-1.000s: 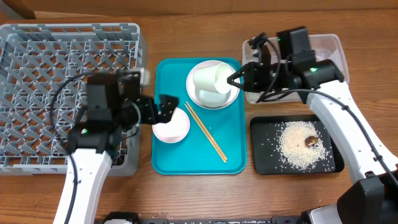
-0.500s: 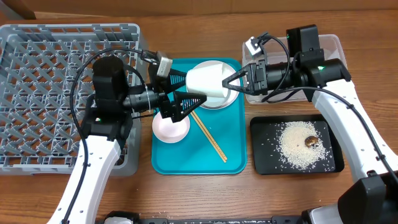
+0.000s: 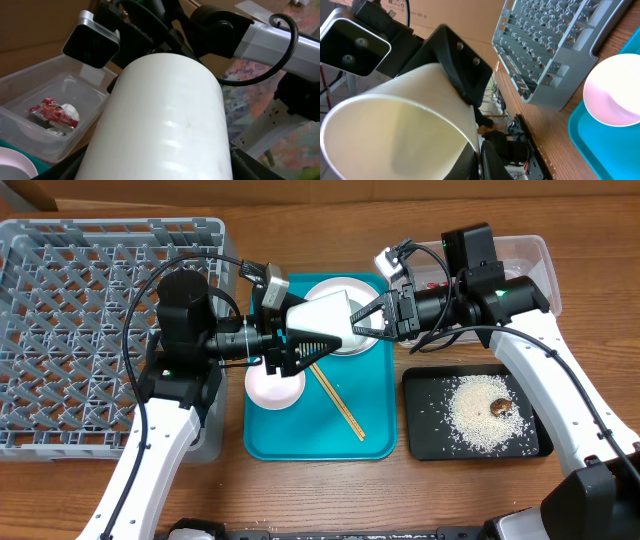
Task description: Sort waste into correct bins and load items into the dishwasher
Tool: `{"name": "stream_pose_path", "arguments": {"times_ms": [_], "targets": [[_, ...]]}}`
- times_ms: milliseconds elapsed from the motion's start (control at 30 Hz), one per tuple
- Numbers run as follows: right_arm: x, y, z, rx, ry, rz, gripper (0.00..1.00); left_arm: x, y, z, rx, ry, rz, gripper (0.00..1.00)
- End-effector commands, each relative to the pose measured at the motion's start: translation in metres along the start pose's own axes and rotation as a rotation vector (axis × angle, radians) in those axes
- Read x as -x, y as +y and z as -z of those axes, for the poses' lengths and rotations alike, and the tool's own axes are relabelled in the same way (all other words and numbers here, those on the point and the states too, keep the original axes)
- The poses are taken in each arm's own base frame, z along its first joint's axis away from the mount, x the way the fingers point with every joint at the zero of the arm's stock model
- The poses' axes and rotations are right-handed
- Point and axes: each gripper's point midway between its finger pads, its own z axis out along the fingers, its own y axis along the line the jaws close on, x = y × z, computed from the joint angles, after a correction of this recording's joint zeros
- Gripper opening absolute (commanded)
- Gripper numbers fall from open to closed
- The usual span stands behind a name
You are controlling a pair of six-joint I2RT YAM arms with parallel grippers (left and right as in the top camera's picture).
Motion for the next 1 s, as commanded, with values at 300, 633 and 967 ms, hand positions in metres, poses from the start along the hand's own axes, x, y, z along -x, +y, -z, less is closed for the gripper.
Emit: {"name": "stream_pose_path", "arguments": {"times_ms": [300, 633, 967], "targets": [[0.001, -0.052, 0.01, -0.295, -0.068, -0.092, 0.42, 0.0, 0.042, 0.018, 0.216, -0.023, 0.053, 0.41], [-0.016, -0.132, 0.112, -0.885, -0.158, -0.234, 0.45, -0.073, 0.128, 0.155, 0.911, 0.042, 0.454, 0.04], [-0.026, -0.121, 0.199, -1.137, -0.29, -0.299, 0.45, -0.133, 0.094, 0.327, 1.651, 0.048, 0.825, 0.04]]}}
